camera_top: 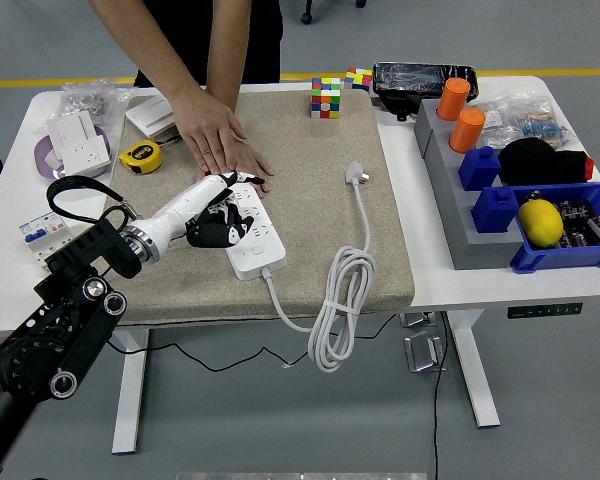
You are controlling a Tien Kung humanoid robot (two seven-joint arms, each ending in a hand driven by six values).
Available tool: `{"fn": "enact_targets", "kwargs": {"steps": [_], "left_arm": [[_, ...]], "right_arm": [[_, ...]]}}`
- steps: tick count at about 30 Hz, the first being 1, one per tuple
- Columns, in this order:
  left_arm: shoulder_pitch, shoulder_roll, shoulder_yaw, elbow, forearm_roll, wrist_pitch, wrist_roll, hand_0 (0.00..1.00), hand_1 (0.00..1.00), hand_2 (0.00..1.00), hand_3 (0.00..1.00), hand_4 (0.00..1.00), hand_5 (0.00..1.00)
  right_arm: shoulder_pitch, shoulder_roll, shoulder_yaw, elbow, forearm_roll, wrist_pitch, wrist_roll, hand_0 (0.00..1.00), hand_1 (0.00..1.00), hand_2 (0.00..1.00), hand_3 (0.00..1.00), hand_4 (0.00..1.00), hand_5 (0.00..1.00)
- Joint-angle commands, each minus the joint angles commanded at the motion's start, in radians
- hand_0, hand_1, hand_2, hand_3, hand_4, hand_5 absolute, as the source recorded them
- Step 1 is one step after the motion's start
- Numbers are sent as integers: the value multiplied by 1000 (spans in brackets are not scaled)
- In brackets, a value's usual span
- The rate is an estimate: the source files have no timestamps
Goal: Pick up the plug,place it near the board,insert it into the board,press the button
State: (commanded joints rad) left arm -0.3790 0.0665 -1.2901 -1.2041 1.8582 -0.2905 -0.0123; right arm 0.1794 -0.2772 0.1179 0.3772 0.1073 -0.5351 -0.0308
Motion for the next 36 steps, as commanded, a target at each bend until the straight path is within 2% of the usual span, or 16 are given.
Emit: {"fn": "enact_targets", "kwargs": {"steps": [2,3,8,10,13,18,20,21,26,27,29,32,33,36], "left_arm": [[-8,-3,-8,27,-84,-5,2,835,911,867,955,998,414],[-12,-5,-12,40,-112,-3,1,998,998,998,998,998,465],[-28,-15,-41,98,-165,12,-4,998,998,998,998,998,465],[-33,-17,-50,113,-181,19,-5,998,998,998,998,998,496],[-47,-19,-59,149,-126,47,-19,998,998,998,998,998,496],[-69,-12,-61,206,72,97,-57,998,998,992,998,998,481],[-73,-8,-59,218,155,106,-56,998,998,992,998,998,481],[-75,-8,-60,225,189,115,-57,942,941,879,915,998,413],[-81,-6,-55,249,363,146,-64,942,941,879,915,998,413],[-81,-6,-54,251,376,150,-62,913,864,781,793,998,393],[-82,-7,-53,257,410,160,-62,913,864,781,793,998,393],[-82,-7,-48,261,411,176,-63,913,864,781,793,998,393],[-82,-8,-47,262,411,181,-62,840,763,684,737,998,401],[-84,-12,-48,269,411,190,-59,840,763,684,737,998,401]], "right_arm": [[-1,0,-1,0,0,0,0,819,774,747,753,998,998],[-2,0,-2,0,1,0,-1,819,774,747,752,998,998],[-2,0,-5,1,0,2,-3,819,774,747,752,998,998],[-1,-1,-6,1,0,2,-3,819,774,747,752,998,998],[1,-1,-8,1,1,2,-3,819,774,747,752,998,998],[0,-2,-9,1,1,2,-3,819,774,747,751,998,998],[-2,-2,-10,1,2,2,-3,819,774,747,751,998,998],[-3,-2,-10,1,2,2,-3,819,773,746,752,998,998],[-5,-2,-10,0,3,5,-1,819,773,746,752,998,998],[-5,-2,-10,0,3,5,-1,819,773,746,752,998,998],[-4,-1,-10,0,2,5,-1,819,773,746,752,998,998],[-3,-1,-9,1,0,5,-1,819,773,746,752,998,998],[-3,-1,-9,1,0,5,-2,819,773,745,752,998,998],[-3,-2,-10,0,1,4,-2,819,773,745,752,998,998]]}}
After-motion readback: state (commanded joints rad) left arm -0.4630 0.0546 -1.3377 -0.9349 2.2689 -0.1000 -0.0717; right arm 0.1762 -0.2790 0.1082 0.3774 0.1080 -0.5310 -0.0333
